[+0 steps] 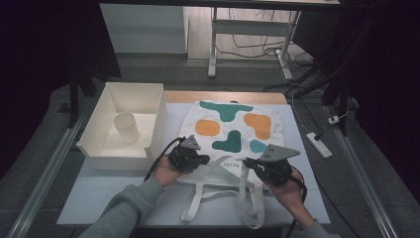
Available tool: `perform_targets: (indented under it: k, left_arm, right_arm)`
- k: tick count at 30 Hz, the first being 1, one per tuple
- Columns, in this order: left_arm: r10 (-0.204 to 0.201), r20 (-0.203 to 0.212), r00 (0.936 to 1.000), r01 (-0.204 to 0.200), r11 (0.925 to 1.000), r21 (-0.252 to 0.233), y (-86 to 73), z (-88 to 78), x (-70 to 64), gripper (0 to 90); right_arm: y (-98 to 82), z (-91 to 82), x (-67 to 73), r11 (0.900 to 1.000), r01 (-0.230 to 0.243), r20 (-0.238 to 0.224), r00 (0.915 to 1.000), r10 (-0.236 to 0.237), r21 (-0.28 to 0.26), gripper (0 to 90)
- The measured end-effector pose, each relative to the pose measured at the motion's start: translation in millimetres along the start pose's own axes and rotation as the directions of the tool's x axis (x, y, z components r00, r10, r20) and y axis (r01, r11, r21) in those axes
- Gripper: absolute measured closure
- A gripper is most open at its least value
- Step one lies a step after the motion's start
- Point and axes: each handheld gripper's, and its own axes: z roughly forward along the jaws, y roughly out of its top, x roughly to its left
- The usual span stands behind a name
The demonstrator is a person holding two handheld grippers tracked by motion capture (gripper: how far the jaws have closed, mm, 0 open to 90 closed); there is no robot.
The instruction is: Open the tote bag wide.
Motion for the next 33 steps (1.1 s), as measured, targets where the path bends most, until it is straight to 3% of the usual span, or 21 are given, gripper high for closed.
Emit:
perform_targets:
  k: [6, 11, 13, 15, 22, 25, 27, 29, 30, 33]
  left_arm:
    - [-0.005, 0.006, 1.0000, 0.005, 0.9999, -0.012, 0.0, -2.2, 1.1, 86.6]
    - [-0.006, 0.004, 1.0000, 0.006, 0.9997, -0.023, 0.9, -3.1, 0.7, 86.5]
    - [-0.005, 0.003, 1.0000, 0.005, 0.9997, -0.026, 1.3, -2.4, 1.0, 86.3]
    - [-0.010, 0.005, 0.9999, 0.010, 0.9996, -0.026, 1.3, -0.6, 1.5, 85.9]
    - [-0.011, 0.005, 0.9999, 0.011, 0.9993, -0.034, 1.7, 5.1, 1.0, 84.2]
    - [-0.014, -0.017, 0.9998, 0.014, 0.9992, -0.036, 1.2, 6.5, 1.1, 71.3]
    - [-0.013, -0.032, 0.9994, 0.012, 0.9993, -0.035, 0.9, 6.3, 0.9, 66.7]
    - [0.003, -0.049, 0.9988, -0.004, 0.9998, -0.019, 0.9, 6.6, -0.3, 51.8]
    - [0.008, -0.059, 0.9982, -0.009, 0.9999, -0.012, 0.8, 7.4, -1.0, 49.0]
    - [0.017, -0.081, 0.9966, -0.016, 0.9997, 0.018, 0.7, 12.6, -1.3, 43.3]
  right_arm:
    - [7.9, 23.1, -34.4, 1.000, -0.020, 0.060, 0.9980, 0.019, 0.010, 87.9]
    - [7.9, 39.0, -48.1, 0.999, -0.037, 0.083, 0.9960, 0.034, 0.035, 88.0]
    - [5.6, 47.7, -57.0, 0.997, -0.075, 0.075, 0.9946, 0.072, 0.034, 88.0]
    - [0.2, 60.7, -66.5, 0.993, -0.098, 0.082, 0.9923, 0.093, 0.065, 87.9]
    - [-13.8, 82.5, -77.2, 0.980, -0.134, 0.089, 0.9885, 0.122, 0.149, 87.9]
    - [-23.5, 91.1, -84.1, 0.968, -0.168, 0.088, 0.9842, 0.154, 0.188, 87.8]
    - [-25.5, 92.6, -85.8, 0.965, -0.170, 0.092, 0.9837, 0.154, 0.200, 87.8]
    - [-28.3, 93.7, -88.5, 0.960, -0.182, 0.113, 0.9805, 0.161, 0.211, 87.8]
    - [-29.9, 93.4, -90.7, 0.961, -0.181, 0.123, 0.9797, 0.158, 0.210, 87.8]
    - [-35.0, 91.5, -98.4, 0.956, -0.227, 0.104, 0.9720, 0.211, 0.184, 87.8]
